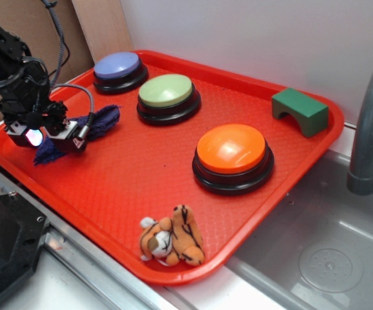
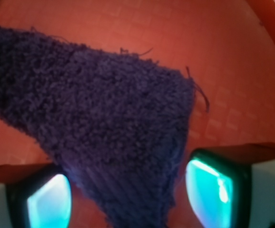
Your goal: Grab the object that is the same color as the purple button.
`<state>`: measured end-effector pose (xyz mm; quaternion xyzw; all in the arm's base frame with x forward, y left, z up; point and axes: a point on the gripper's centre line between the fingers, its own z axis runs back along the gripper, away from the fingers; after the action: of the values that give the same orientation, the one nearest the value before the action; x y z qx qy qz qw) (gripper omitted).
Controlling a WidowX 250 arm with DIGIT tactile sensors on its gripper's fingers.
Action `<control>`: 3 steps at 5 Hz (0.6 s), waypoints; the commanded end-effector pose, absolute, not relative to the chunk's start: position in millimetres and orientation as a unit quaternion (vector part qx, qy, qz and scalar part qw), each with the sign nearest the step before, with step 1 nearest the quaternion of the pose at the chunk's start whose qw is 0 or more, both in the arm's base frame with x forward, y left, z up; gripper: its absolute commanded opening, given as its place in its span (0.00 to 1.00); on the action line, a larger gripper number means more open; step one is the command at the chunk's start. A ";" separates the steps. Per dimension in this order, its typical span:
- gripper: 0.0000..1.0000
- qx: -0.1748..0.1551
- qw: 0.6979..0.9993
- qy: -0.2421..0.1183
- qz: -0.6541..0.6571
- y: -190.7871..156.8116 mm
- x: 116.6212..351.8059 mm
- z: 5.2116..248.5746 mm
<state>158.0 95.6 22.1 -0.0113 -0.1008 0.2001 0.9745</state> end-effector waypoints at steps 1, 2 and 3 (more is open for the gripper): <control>1.00 -0.009 0.980 -0.100 0.175 95.9 163.6 21.5; 0.74 0.012 0.980 -0.098 0.171 92.7 165.6 14.8; 0.00 0.026 0.975 -0.101 0.194 94.4 166.8 14.7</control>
<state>167.5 91.3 14.7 0.0240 -0.1002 0.1974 0.9749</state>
